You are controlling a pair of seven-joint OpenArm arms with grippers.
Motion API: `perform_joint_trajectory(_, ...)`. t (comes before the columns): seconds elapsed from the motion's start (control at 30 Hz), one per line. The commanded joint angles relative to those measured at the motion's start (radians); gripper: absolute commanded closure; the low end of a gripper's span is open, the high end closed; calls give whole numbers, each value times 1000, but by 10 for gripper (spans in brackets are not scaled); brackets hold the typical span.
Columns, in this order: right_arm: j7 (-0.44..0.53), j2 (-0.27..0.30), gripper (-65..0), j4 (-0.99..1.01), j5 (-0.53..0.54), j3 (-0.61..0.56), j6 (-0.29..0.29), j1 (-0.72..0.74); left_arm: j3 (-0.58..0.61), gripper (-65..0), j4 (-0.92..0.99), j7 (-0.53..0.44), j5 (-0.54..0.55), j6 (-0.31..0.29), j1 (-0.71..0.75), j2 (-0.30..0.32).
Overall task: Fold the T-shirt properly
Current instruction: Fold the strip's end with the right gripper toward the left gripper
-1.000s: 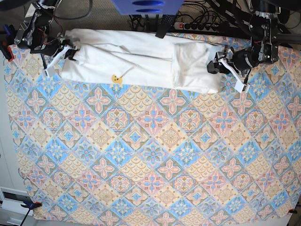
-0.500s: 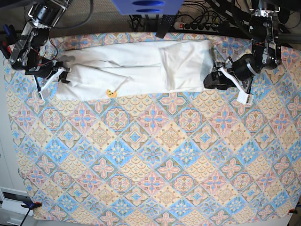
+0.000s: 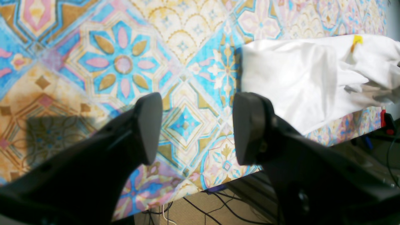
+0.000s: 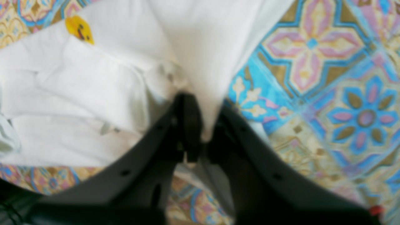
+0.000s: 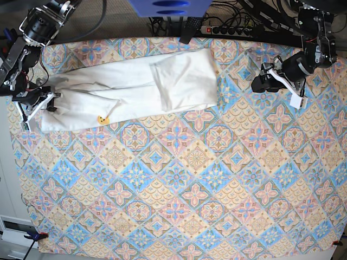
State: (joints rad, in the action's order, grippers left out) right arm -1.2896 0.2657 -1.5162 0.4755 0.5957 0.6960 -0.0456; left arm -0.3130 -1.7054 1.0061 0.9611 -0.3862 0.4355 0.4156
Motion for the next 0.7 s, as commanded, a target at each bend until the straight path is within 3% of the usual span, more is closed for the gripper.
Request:
perform_joint_trajectory(0.0, 11, 20, -4, -68, 22, 2, 2, 2, -7, -342, -14, -13, 17, -6, 0, 16)
perform_joint_trajectory(0.27, -6, 16, -5, -361, 151, -221, 2, -144, 1, -342, -14, -11, 15, -6, -5, 13)
perform_joint_trajectory(0.67, -5, -130, -6, -422, 151, -570, 2, -190, 2, -342, -11, -11, 11, -6, 1, 10)
